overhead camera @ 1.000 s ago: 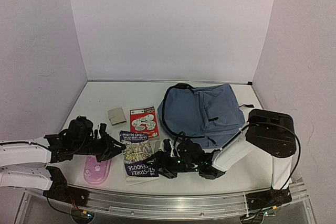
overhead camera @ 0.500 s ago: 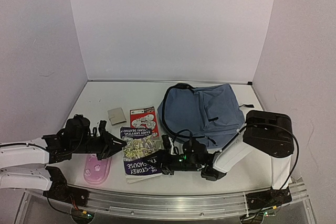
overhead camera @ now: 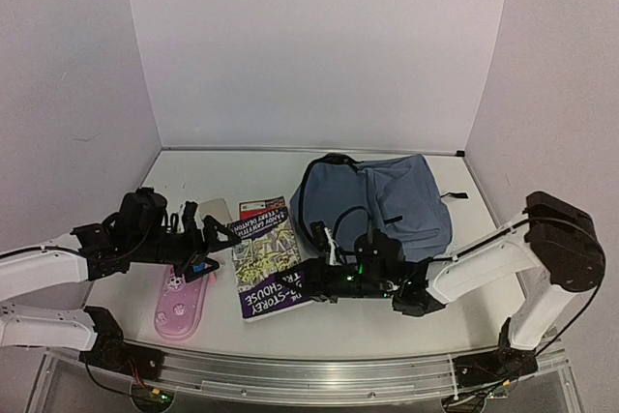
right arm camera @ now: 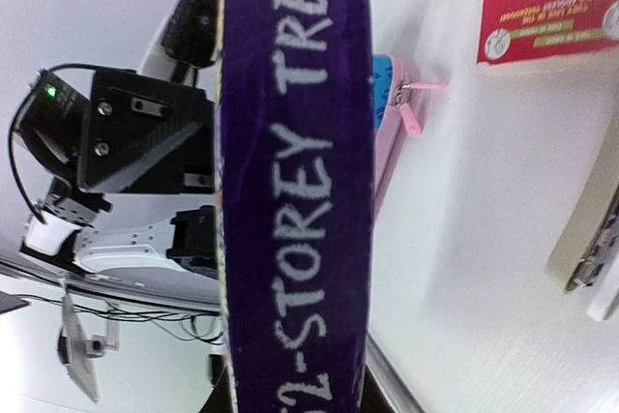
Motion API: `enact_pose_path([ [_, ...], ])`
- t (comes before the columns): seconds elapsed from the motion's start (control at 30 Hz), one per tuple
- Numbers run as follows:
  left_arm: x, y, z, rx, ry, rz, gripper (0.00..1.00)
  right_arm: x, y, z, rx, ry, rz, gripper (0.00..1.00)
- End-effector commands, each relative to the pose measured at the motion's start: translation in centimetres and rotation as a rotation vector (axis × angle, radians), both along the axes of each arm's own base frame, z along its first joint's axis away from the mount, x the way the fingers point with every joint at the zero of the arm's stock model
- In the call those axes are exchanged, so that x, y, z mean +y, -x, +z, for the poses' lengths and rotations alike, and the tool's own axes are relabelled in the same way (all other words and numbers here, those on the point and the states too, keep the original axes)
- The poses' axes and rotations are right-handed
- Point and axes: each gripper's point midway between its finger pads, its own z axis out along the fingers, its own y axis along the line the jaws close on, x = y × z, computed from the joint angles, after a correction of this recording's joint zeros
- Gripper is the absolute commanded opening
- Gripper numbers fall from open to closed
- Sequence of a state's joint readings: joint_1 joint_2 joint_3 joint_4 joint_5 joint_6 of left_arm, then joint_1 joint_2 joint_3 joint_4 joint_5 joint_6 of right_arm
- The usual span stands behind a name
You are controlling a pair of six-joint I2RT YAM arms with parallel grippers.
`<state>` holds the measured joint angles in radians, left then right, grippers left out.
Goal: Pack the student bag
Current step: Pick up the book from the center of the board.
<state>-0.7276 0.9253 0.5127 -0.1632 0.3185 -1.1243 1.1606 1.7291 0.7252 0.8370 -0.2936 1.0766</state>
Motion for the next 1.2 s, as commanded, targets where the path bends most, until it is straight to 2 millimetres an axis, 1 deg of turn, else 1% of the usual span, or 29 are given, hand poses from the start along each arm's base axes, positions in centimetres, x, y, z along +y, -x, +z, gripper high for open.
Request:
enact_pose_path([
  [0.0, 1.1, -1.1, 4.8, -0.180, -0.094, -0.078, 1.00, -2.5, -3.0, 4.9, -0.208, 0.162, -0.064, 0.00],
  [0.07, 0.8, -1.3, 6.4, -0.252, -0.121, -0.135, 1.00, -4.3, -4.5, 5.9, -0.220, 0.198, -0.065, 0.00],
  [0.1, 0.5, -1.3, 7.7, -0.306, -0.131, -0.175, 1.00, -5.0, -4.9, 6.4, -0.226, 0.208, -0.051, 0.00],
  [0.17, -0.3, -1.3, 8.9, -0.354, -0.146, -0.249, 1.00, -6.0, -5.1, 7.6, -0.251, 0.218, 0.003, 0.00],
  [0.2, -0.7, -1.2, 9.0, -0.355, -0.152, -0.288, 1.00, -6.3, -4.9, 8.2, -0.268, 0.222, 0.038, 0.00],
  [0.27, -2.0, -0.9, 9.4, -0.358, -0.152, -0.393, 1.00, -6.4, -4.3, 9.6, -0.306, 0.234, 0.122, 0.00],
  [0.4, -4.2, -0.4, 10.7, -0.379, -0.100, -0.539, 1.00, -5.9, -2.3, 10.8, -0.327, 0.242, 0.278, 0.00],
  [0.5, -4.9, -0.4, 11.1, -0.406, -0.096, -0.580, 1.00, -5.6, -0.5, 11.9, -0.331, 0.194, 0.390, 0.00],
  [0.63, -5.2, -0.5, 11.1, -0.421, -0.108, -0.606, 1.00, -5.6, 2.2, 13.4, -0.327, 0.108, 0.536, 0.00],
  [0.73, -5.9, 0.1, 11.6, -0.423, -0.063, -0.646, 1.00, -5.9, 3.4, 13.7, -0.317, 0.073, 0.605, 0.00],
  [0.8, -6.6, 1.0, 12.0, -0.420, -0.005, -0.694, 1.00, -6.0, 4.0, 13.9, -0.320, 0.053, 0.637, 0.00],
  [0.93, -7.7, 2.6, 12.5, -0.387, 0.099, -0.781, 1.00, -6.1, 4.6, 14.4, -0.332, 0.027, 0.673, 0.00],
  [1.07, -8.4, 4.0, 12.3, -0.349, 0.146, -0.845, 1.00, -6.0, 4.9, 14.0, -0.320, 0.016, 0.706, 0.00],
  [1.13, -8.6, 4.7, 12.6, -0.338, 0.178, -0.873, 0.96, -5.9, 4.8, 13.7, -0.315, 0.022, 0.706, 0.00],
  [1.17, -8.6, 5.0, 12.7, -0.334, 0.192, -0.883, 0.92, -5.9, 4.8, 13.6, -0.314, 0.024, 0.705, 0.00],
])
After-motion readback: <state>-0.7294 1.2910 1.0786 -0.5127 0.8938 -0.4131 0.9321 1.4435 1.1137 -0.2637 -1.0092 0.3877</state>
